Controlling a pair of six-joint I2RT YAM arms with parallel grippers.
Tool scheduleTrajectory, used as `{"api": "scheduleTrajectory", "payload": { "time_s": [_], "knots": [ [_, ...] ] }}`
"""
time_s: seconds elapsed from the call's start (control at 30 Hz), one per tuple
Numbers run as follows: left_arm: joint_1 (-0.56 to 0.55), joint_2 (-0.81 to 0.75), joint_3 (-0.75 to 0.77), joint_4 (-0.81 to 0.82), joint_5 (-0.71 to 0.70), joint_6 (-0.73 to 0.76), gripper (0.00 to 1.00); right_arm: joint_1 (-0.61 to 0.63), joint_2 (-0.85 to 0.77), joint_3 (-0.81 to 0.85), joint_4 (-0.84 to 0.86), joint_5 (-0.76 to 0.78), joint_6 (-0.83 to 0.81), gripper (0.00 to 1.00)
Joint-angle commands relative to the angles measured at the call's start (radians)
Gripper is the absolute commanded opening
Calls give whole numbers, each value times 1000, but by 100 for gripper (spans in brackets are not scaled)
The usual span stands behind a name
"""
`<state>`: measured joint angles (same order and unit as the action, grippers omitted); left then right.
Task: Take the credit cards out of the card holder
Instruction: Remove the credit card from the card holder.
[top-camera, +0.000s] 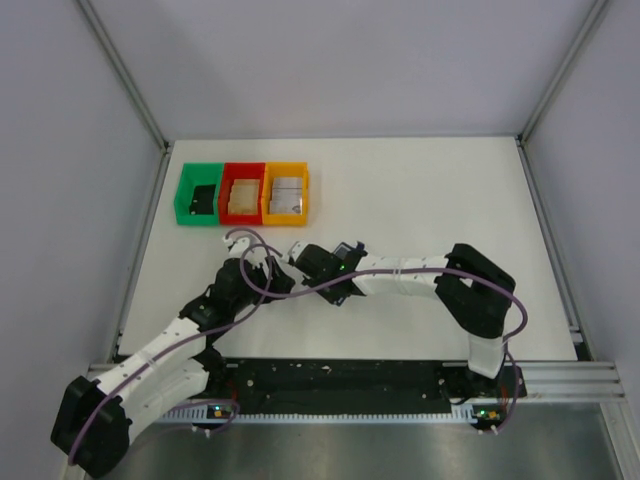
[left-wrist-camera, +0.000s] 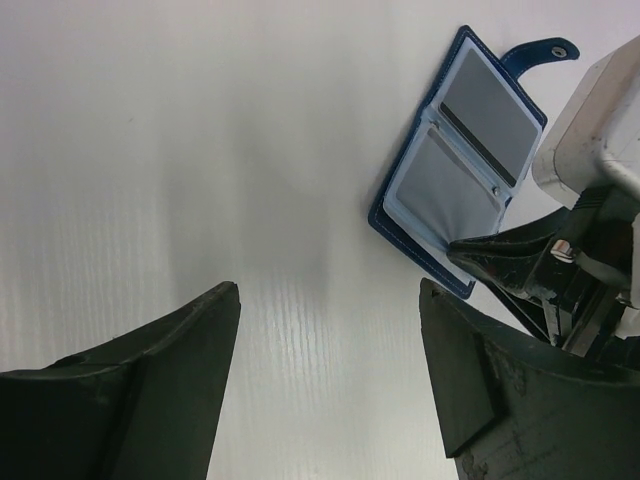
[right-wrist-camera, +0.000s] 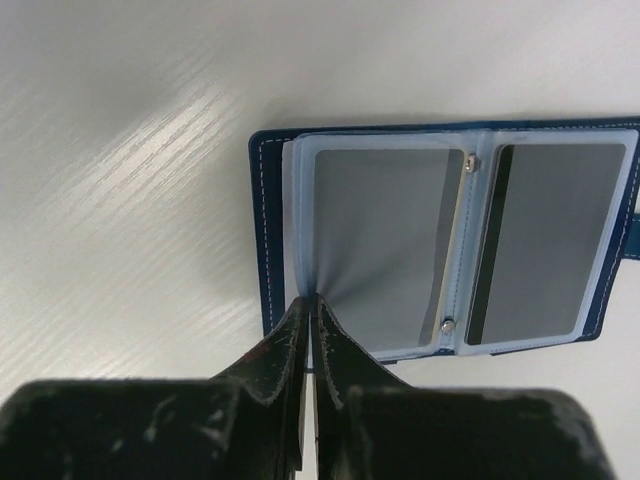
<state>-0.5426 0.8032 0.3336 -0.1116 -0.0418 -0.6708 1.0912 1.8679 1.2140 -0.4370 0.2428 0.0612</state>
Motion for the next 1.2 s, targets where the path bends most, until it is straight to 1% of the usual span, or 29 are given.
{"api": "scheduleTrajectory", "payload": {
  "time_s": [0.0,0.27,0.3,0.47,0.57,0.6,0.63,0.73,0.8,0.9,1.0,1.07,1.17],
  "knots": [
    [-7,-4,15,87,37,31,76,6,-2,53,-51,41,-12,0],
    [-7,-18,16,79,37,42,76,-43,-67,104,-97,1,-20,0],
    [-5,-18,18,78,69,43,76,-47,-73,108,-106,-13,-15,0],
    [-5,-13,22,73,88,50,76,-47,-118,127,-120,-126,18,0],
    [-7,-10,22,79,98,51,76,-65,-124,111,-118,-38,34,0],
    [-5,-4,22,85,111,54,76,-89,-125,99,-117,-40,35,0],
    [-5,4,24,90,124,56,76,-123,-130,85,-112,-65,37,2],
    [-5,43,33,104,169,54,76,-204,-141,39,-75,-105,26,22],
    [-7,71,36,151,200,45,76,-246,-138,35,-59,-134,14,35],
    [-13,114,50,200,233,25,74,-327,-125,35,-13,-238,23,41],
    [-20,180,77,248,264,-1,73,-381,-98,56,27,-336,28,42],
    [-26,232,110,276,281,-9,72,-401,-64,82,32,-361,29,43],
    [-33,321,171,305,316,-16,69,-421,-12,104,37,-355,28,44]
  ]
}}
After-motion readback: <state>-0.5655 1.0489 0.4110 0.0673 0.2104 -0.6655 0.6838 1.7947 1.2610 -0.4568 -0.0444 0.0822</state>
